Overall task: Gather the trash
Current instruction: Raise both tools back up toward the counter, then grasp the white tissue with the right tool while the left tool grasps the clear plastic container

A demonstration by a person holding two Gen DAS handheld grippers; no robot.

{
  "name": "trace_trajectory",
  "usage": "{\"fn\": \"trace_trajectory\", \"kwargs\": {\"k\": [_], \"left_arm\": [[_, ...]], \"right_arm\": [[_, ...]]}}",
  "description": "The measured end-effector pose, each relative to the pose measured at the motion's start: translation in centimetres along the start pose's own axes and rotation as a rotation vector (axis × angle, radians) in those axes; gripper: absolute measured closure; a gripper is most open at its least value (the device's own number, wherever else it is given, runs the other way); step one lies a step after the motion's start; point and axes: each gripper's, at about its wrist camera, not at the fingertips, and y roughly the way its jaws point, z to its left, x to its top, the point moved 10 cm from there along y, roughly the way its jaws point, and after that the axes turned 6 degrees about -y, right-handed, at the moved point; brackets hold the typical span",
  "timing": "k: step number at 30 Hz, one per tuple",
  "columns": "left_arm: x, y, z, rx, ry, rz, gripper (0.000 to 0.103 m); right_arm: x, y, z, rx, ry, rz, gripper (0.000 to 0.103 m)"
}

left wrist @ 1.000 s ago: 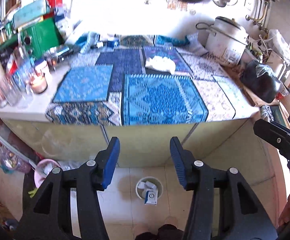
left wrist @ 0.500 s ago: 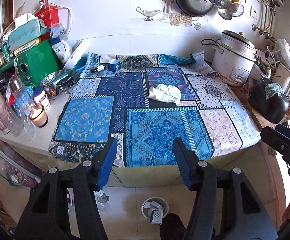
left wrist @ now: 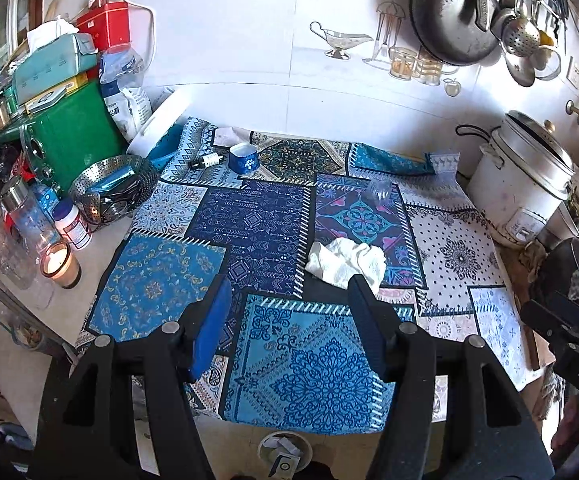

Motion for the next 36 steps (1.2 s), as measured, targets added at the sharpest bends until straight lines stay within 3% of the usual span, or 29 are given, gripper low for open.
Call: {"fn": "trace_trajectory", "kwargs": {"k": [6, 12, 17, 23, 30, 31, 33, 36], "left_arm": [[5.1, 2.9, 1.5, 0.023, -0.017, -0.037, 0.037], [10.0, 7.3, 3.8, 0.0, -0.003, -0.054, 0.033], [13.3, 13.1, 5.5, -0.029, 0.053, -0.003, 0.033], [15.9, 20.4, 7.5, -0.004, 0.078, 0.041, 0.033], [16.7, 28.8, 8.5, -0.037, 0.037, 0.131, 0.033], [16.9, 29.9, 8.6, -0.042, 0.032, 0.139, 0.033], [17.6, 32.0, 8.7, -0.048, 0.023, 0.148, 0.033], [18.4, 34.8, 8.6, -0.065, 0.012, 0.164, 0.033]], "right_arm": [[1.4, 4.1, 0.0, 0.031, 0.042, 0.044, 0.025], [3.1, 9.6, 1.7, 0.023, 0.075, 0.09, 0.025], [3.7, 16.0, 3.8, 0.0, 0.16, 0.175, 0.025], [3.2, 23.8, 4.2, -0.037, 0.283, 0.287, 0.025], [1.4, 26.4, 5.1, -0.124, 0.281, 0.354, 0.025], [1.5, 26.5, 5.3, -0.137, 0.247, 0.348, 0.029], [1.6, 26.5, 5.7, -0.174, 0.176, 0.345, 0.047], [1.9, 26.5, 6.0, -0.184, 0.136, 0.334, 0.056]]}}
